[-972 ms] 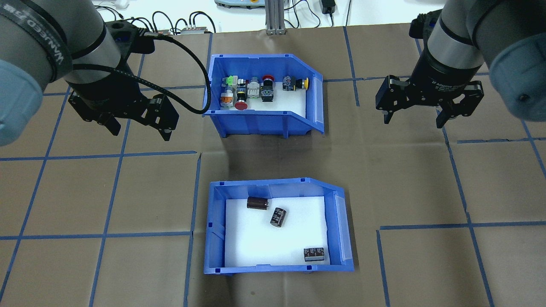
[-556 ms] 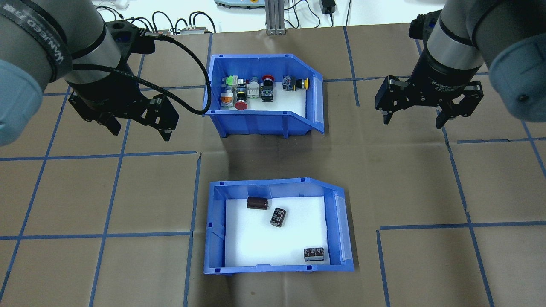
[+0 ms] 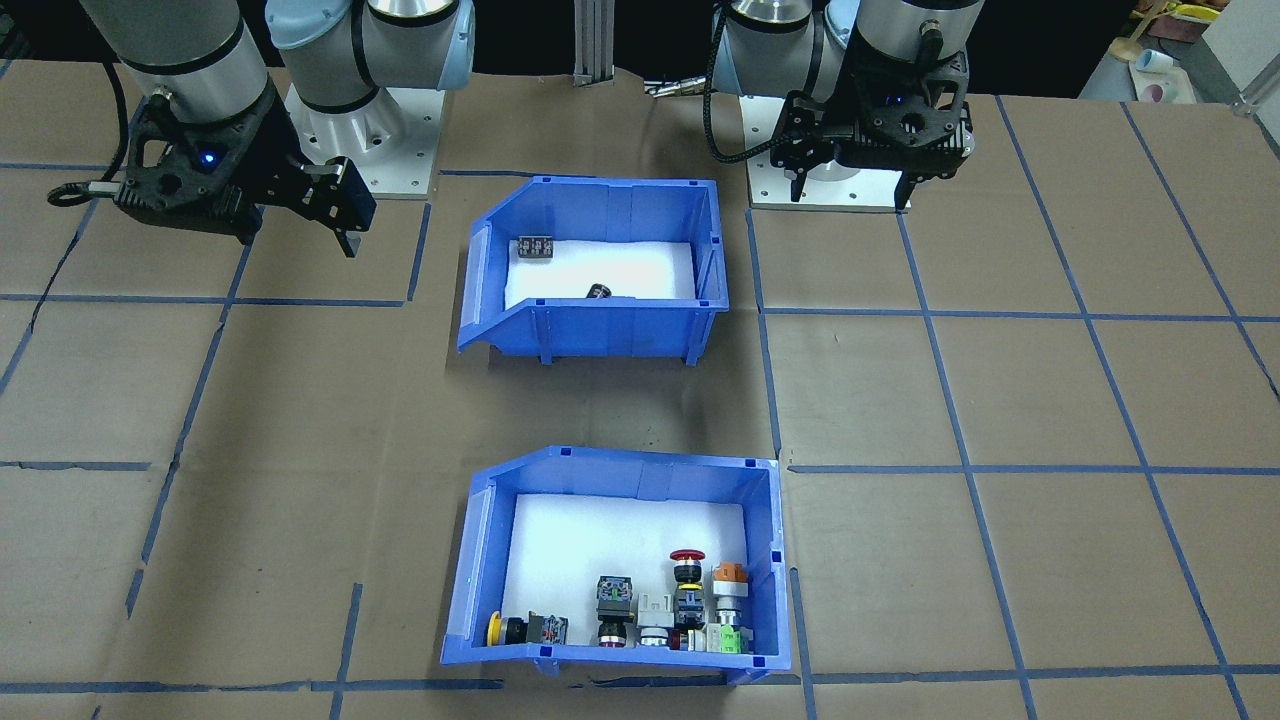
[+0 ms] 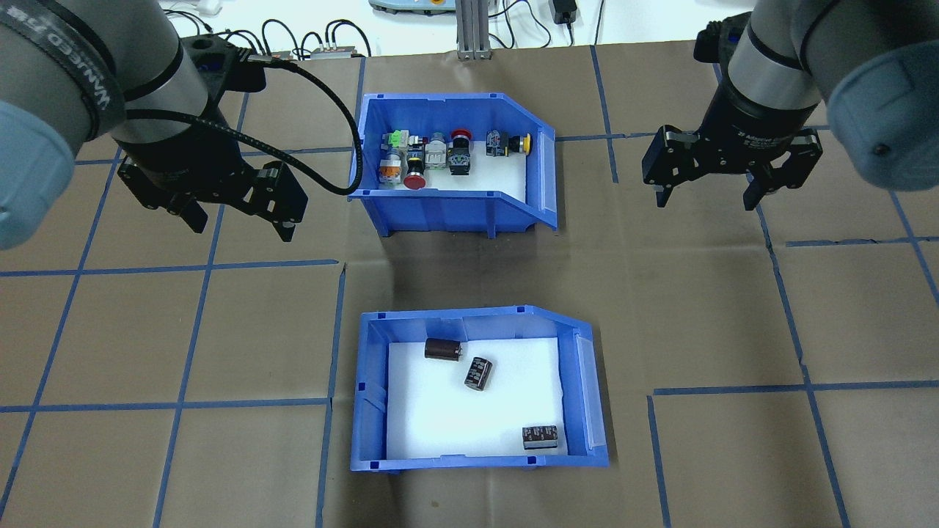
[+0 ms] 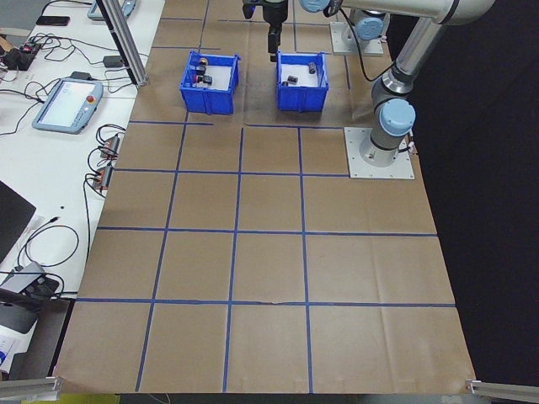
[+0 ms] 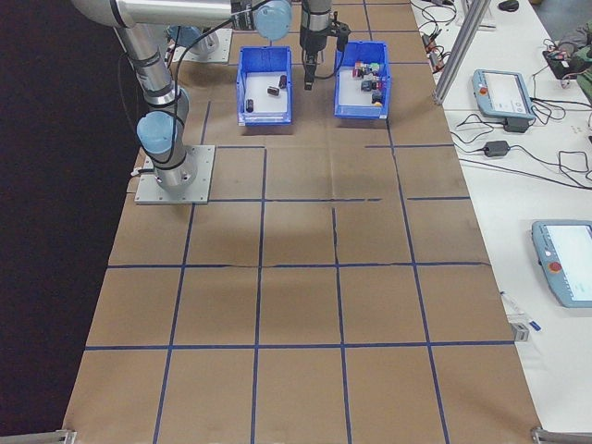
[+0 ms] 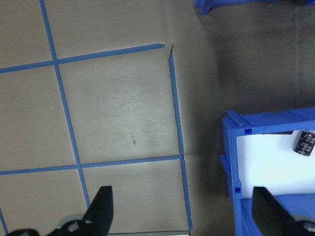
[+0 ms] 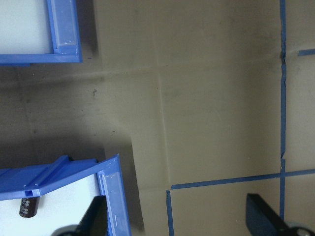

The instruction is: Place battery box in front

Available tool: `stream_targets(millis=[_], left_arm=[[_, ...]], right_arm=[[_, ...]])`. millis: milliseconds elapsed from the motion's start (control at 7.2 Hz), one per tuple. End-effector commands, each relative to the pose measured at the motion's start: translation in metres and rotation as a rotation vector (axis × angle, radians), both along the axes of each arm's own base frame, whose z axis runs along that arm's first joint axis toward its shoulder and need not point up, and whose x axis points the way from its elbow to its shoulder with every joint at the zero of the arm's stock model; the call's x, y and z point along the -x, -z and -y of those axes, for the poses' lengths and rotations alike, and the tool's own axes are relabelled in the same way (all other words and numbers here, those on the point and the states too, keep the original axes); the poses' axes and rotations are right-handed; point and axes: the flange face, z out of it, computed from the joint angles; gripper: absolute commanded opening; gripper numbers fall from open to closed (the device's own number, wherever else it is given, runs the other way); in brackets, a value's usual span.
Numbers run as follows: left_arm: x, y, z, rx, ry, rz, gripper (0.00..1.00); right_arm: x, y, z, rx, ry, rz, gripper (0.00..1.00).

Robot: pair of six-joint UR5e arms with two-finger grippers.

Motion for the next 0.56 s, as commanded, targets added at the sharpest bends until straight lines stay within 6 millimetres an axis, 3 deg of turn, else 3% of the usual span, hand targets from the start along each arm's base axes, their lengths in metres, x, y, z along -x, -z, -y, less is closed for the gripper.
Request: stream_targets(millis=[0,139,278,417], left_arm=[[0.001,0.001,0.002,0.044,-0.252,-0.001,0.99],[0.007,0.007,-0.005,0.035,-0.385,-0.01,0.99],[0.024,0.016,-0.024,0.028,-0.477,-0.001,0.99],[0.054,0.025,-0.053,0.028,-0.615,0.021,0.98]], right_arm=[[-0.003,0.003,0.048,0.0,-0.138,0.009,1.0],[-0.009,0.006,0.07,0.004,-0.298,0.056,1.0],[-0.015,0.01,0.088,0.018,-0.453,0.12,1.0],[-0.025,0.013,0.1,0.023,-0.599,0.126,1.0]])
